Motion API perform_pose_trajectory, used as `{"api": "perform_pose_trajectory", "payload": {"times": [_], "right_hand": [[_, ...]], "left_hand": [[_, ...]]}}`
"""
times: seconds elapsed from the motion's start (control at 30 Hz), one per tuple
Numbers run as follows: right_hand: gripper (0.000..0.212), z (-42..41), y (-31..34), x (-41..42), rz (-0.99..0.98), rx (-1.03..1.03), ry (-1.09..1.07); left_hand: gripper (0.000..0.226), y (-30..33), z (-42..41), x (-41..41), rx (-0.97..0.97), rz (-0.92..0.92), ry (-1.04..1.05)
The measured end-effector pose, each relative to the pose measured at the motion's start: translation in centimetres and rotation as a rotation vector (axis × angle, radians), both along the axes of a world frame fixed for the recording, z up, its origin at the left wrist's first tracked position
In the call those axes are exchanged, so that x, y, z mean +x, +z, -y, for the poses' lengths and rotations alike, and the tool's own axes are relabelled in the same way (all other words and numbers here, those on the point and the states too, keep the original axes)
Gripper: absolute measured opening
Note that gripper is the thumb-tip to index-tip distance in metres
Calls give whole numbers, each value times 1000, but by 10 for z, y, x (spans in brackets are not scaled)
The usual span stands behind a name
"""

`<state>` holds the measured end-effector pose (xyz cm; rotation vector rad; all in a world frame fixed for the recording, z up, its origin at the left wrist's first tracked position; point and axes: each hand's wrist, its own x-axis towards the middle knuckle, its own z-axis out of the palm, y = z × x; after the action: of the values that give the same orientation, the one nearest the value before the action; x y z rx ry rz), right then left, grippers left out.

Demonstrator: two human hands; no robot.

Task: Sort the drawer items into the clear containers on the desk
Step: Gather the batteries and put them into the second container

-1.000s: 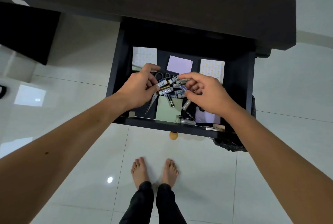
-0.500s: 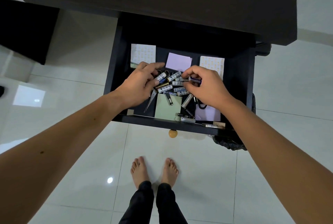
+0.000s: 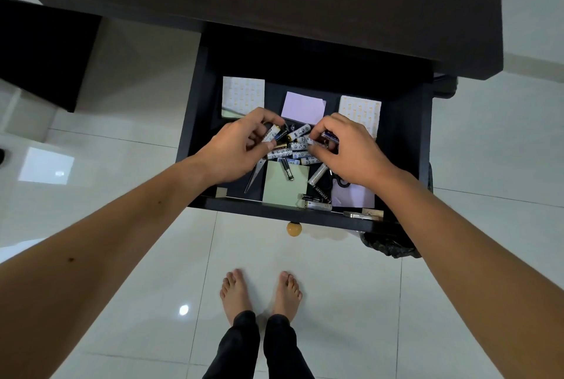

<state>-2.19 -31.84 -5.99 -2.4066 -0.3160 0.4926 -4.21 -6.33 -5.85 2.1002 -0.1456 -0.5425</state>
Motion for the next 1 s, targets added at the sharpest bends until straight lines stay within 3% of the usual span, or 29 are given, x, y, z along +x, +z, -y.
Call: {"api": "perform_pose_trajectory", "payload": {"times": [0.1, 0.23, 0.33, 0.53, 0.67, 0.8, 1.0], "right_hand": [[15, -1, 4, -3, -13, 37, -9], [30, -2, 7, -2, -2, 87, 24], [23, -4, 8, -1, 0, 95, 12], [13, -11, -2, 2, 14, 82, 6], [24, -13, -6, 2, -9, 21, 28], [22, -13, -7, 4, 2, -5, 52], [18, -7, 5, 1, 31, 31, 3]], "left_hand": [[35, -1, -2, 1, -12, -32, 5], [19, 1, 0, 0, 25, -24, 23], [12, 3, 2, 0, 87, 3, 38], [25, 0, 1, 3, 167, -4, 13], [30, -4, 3, 5, 216, -24, -4], [35, -8, 4, 6, 256, -5, -23], [29, -10, 4, 7, 292, 38, -33]]}}
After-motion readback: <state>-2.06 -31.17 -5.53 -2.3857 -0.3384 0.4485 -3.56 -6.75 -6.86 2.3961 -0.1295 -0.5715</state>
